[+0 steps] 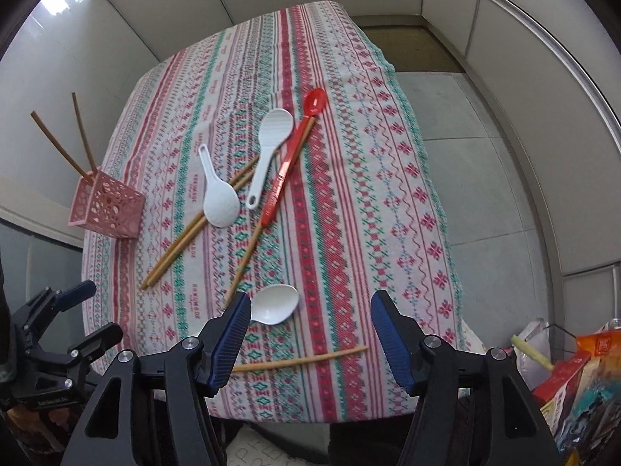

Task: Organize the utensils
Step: 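Open the left gripper and withdraw it from the holder, then grasp the white plastic spoon with the left gripper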

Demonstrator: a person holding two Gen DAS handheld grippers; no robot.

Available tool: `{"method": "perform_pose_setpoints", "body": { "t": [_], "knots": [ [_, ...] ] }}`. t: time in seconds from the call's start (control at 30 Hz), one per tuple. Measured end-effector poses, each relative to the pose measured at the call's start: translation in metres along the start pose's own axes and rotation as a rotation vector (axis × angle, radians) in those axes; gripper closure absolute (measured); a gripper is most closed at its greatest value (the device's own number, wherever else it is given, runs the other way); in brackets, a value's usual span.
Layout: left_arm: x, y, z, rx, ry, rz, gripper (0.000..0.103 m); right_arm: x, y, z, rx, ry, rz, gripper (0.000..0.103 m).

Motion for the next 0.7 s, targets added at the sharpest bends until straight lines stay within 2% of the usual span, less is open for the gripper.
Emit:
{"method": "perform_pose_setpoints", "body": {
  "t": [0.13, 0.27, 0.53, 0.7],
  "knots": [
    [-0.013, 0.001, -0.02, 0.047, 0.019, -0.018, 0.017, -0.013, 0.015, -0.009, 0.058, -0.009, -0.02, 0.037],
    [-0.035, 0.003, -0.039, 0.093, 0.085, -0.044, 0.018, -0.024, 0.022, -0.012, 0.074, 0.003, -0.026, 0.037],
    [-0.075, -0.005, -0.07, 0.121, 0.159, -0.116, 0.051, -0.038, 0.021, -0.012, 0.072, 0.002, -0.058, 0.037],
    [-0.09, -0.02, -0.097, 0.131, 0.185, -0.175, 0.062, -0.041, 0.019, -0.01, 0.063, -0.002, -0.061, 0.037]
  ]
}}
Point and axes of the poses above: each gripper's, at about its wrist camera, not at the fingertips, and z roughly against the way its jaws point, x to its left, y to its underside, the point moved 6 cm from there along -z, roughly the way its jaws point, and after that the axes turned 8 degrees about -x, right-handed, at the moved point
